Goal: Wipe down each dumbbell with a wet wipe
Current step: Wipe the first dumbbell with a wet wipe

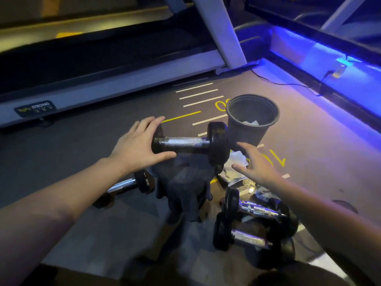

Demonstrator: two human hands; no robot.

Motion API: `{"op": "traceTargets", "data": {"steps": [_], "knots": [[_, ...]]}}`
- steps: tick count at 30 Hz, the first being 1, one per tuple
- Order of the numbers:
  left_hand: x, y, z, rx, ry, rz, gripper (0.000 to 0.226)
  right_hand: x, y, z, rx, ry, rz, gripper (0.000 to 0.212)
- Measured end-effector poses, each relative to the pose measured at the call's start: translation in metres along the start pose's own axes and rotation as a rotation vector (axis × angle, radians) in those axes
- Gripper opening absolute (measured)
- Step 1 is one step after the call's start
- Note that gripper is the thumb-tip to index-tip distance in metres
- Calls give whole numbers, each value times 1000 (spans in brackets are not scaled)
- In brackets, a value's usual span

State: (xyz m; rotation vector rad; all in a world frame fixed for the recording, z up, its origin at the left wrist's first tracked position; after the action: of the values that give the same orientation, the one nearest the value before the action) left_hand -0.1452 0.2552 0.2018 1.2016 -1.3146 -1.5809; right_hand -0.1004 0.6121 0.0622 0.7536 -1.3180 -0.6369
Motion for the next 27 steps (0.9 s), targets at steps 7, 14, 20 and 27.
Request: {"op": "traceTargets", "data": {"steps": [7, 14, 20, 27], "knots": [[6, -3, -7, 5, 4, -12, 105, -59, -53, 19, 47, -112, -11, 76], [2, -3, -6, -1, 2, -40, 106, -107, -91, 33, 163, -174, -104, 65], [5, -7, -3, -4, -2, -56, 104, -119, -110, 33, 289, -199, -179, 40], [7, -6, -5, 4, -13, -49, 103, -109, -104, 29, 234, -230, -133, 70]]}}
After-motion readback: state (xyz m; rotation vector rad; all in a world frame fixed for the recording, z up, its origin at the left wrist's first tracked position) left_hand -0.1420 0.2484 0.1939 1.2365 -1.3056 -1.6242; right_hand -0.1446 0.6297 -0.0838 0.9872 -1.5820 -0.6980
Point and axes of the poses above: each hand's wrist, its own z-axis towards the middle knuckle, its own y-axis out of the back of the hand, x = y × z, the point moved 3 cm from there along z, towards the middle knuckle, and after that the axes turned 6 degrees about y, right-handed, at the moved point
